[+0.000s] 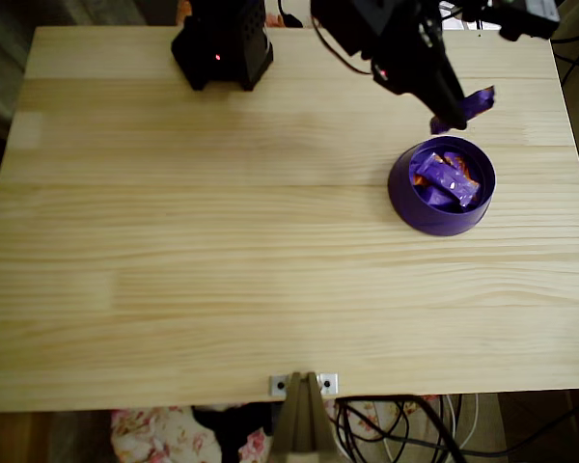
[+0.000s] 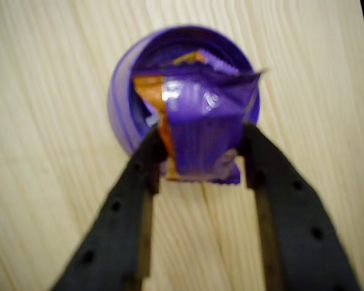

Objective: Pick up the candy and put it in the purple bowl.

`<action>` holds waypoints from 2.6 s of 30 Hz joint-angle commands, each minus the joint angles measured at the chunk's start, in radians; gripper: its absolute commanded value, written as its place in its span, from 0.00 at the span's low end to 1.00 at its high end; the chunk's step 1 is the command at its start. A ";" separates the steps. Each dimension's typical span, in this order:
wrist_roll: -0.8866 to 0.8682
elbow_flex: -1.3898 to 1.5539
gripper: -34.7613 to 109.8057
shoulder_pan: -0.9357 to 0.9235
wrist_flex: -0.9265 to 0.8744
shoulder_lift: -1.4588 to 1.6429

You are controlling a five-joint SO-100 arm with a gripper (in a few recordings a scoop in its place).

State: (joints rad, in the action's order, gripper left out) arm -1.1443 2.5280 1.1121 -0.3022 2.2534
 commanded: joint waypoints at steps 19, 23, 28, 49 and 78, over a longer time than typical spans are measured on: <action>-0.037 -0.364 0.24 0.025 0.123 -0.295; -0.043 -0.362 0.24 0.006 0.123 -0.304; -0.051 -0.359 0.24 -0.012 0.114 -0.308; -0.074 -0.322 0.44 -0.043 0.049 -0.270; 0.397 -0.250 0.24 -0.503 -0.385 0.255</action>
State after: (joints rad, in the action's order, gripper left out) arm -0.8912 2.2933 0.7118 -0.6397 2.3270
